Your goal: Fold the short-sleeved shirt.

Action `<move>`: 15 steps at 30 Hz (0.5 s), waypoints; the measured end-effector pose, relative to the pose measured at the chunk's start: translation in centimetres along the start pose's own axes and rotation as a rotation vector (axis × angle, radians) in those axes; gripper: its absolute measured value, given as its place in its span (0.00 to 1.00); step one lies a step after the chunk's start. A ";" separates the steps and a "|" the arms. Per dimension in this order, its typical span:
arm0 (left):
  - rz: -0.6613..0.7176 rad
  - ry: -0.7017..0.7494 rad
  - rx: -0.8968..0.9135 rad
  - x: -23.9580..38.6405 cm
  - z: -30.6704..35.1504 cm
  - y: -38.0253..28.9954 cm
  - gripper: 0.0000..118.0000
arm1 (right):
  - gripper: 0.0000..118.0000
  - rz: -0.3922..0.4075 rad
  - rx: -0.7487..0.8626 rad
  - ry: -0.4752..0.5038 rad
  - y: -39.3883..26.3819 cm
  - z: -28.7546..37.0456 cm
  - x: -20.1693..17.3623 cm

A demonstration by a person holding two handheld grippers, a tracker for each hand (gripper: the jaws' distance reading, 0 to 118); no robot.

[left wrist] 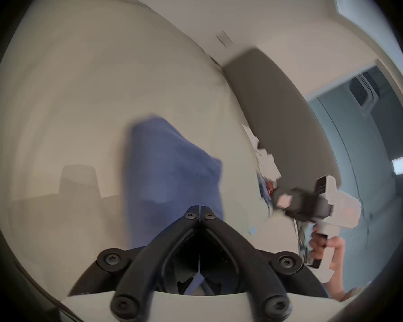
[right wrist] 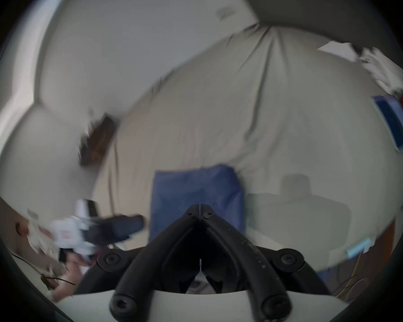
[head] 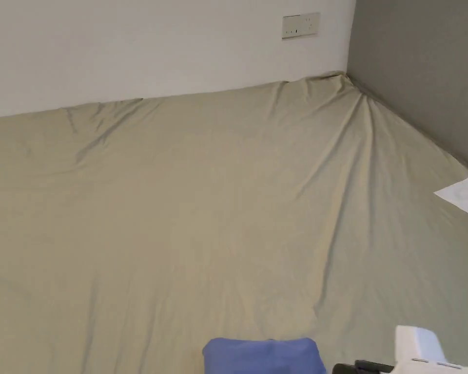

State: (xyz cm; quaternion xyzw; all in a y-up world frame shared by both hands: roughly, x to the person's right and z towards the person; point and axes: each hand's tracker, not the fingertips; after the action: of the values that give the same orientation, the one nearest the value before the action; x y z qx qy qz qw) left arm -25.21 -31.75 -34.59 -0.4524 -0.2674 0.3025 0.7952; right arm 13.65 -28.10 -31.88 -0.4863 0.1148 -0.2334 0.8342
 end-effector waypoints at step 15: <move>0.046 0.017 -0.029 -3.7 0.7 2.8 0.00 | 0.00 0.148 -0.354 -0.274 3.0 -12.0 -1.6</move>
State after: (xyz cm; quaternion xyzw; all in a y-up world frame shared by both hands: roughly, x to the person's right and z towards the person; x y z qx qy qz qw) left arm -28.82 -32.85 -37.35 -0.4723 -0.2546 0.3128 0.7838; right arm 8.01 -35.16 -40.51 -0.6422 0.0753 -0.0796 0.7587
